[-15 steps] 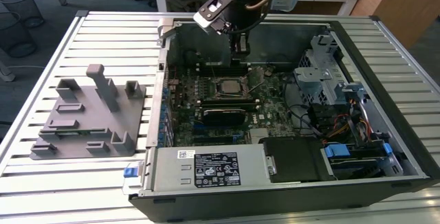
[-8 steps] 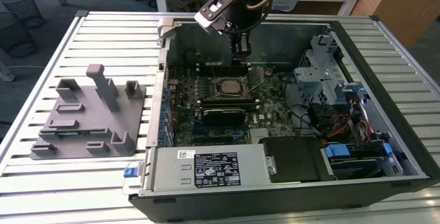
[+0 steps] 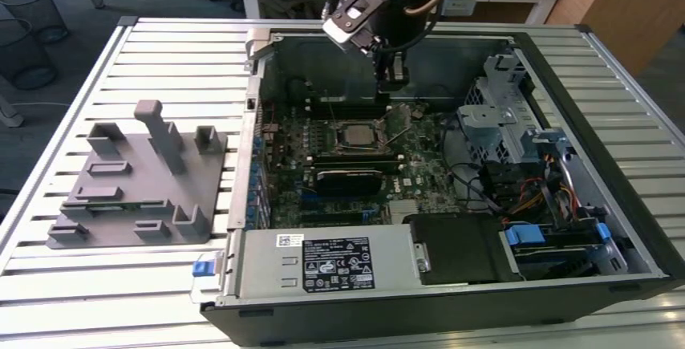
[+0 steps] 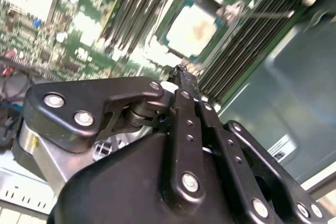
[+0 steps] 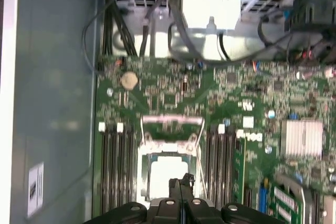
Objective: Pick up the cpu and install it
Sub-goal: 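Close the cpu cover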
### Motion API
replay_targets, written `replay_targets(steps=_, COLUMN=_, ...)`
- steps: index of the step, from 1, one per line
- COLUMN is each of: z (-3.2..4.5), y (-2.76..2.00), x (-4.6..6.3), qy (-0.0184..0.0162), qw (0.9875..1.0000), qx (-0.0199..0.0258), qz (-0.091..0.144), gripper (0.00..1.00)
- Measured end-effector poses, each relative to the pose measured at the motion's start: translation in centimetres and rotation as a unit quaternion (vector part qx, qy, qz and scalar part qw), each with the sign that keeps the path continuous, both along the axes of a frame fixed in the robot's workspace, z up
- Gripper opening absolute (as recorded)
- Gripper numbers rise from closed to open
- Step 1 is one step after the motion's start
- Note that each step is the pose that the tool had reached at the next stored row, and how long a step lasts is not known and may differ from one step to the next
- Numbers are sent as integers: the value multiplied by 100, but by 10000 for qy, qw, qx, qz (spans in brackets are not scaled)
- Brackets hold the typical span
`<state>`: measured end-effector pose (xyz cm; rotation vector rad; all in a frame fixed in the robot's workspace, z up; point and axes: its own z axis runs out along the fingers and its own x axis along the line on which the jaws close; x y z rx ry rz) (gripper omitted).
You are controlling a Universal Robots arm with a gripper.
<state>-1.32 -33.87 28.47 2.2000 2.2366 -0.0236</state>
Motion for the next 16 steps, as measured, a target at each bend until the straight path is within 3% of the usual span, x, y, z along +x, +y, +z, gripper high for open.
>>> replay_targets(steps=5, z=-1, y=-2, x=60, qy=0, qw=10000, qx=0, qz=0, gripper=11)
replay_targets(steps=9, z=-5, y=-50, x=60, qy=0, qw=10000, qx=0, qz=0, gripper=11)
replay_targets(steps=12, z=-6, y=-59, x=65, qy=0, qw=10000, qx=1, qz=0, gripper=11)
replay_targets(steps=16, z=-6, y=-60, x=150, qy=1, qw=10000, qx=0, qz=0, gripper=11)
